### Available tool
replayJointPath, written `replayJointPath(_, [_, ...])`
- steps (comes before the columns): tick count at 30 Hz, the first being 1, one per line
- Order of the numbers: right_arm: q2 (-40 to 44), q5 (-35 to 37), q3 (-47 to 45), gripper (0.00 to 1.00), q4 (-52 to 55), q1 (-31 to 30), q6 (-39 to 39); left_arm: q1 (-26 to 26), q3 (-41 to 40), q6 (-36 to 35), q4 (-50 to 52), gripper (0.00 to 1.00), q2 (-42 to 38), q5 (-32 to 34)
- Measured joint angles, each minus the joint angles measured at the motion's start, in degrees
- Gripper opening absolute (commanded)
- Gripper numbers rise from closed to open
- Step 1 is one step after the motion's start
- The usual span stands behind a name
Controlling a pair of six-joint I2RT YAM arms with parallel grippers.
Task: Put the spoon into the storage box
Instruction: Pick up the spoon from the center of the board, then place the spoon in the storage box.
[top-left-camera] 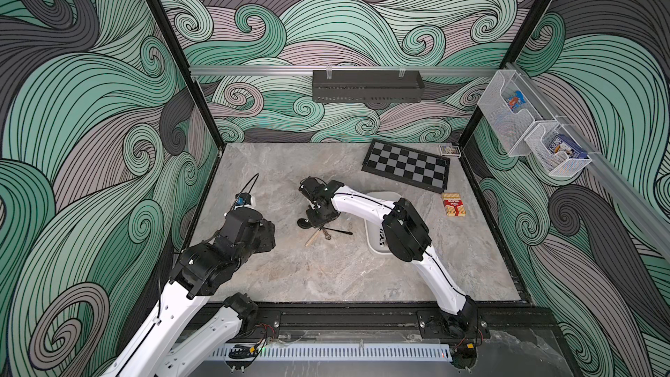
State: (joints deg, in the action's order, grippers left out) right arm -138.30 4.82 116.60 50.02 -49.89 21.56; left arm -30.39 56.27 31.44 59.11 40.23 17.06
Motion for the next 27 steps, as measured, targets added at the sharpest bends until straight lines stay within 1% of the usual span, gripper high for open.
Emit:
replayJointPath(8, [1.51,0.07,0.31,0.04,0.55,-0.24,-0.37,0.0,-0.31,0.0,0.0,0.63,0.02,-0.02])
replayJointPath(11, [5.4,0.31,-0.76,0.03,0.74,-0.13,-0.63,0.0,-0.31,0.0,0.0,0.63,-0.72,0.0])
replayJointPath(16, [16.33,0.72,-4.98,0.03,0.44,1.29,-1.73,0.0,-0.31,0.0,-0.07,0.63,-2.23,0.0])
replayJointPath(21, [27.8,1.07,-13.42,0.04,-0.33,6.82,-3.02,0.0,-0.31,0.0,-0.28,0.63,-1.31,-0.02])
replayJointPath(27, [38.75,1.64,-29.88,0.05,-1.86,17.0,-3.69,0.0,-0.33,-0.13,-0.42,0.63,-0.98,-0.42])
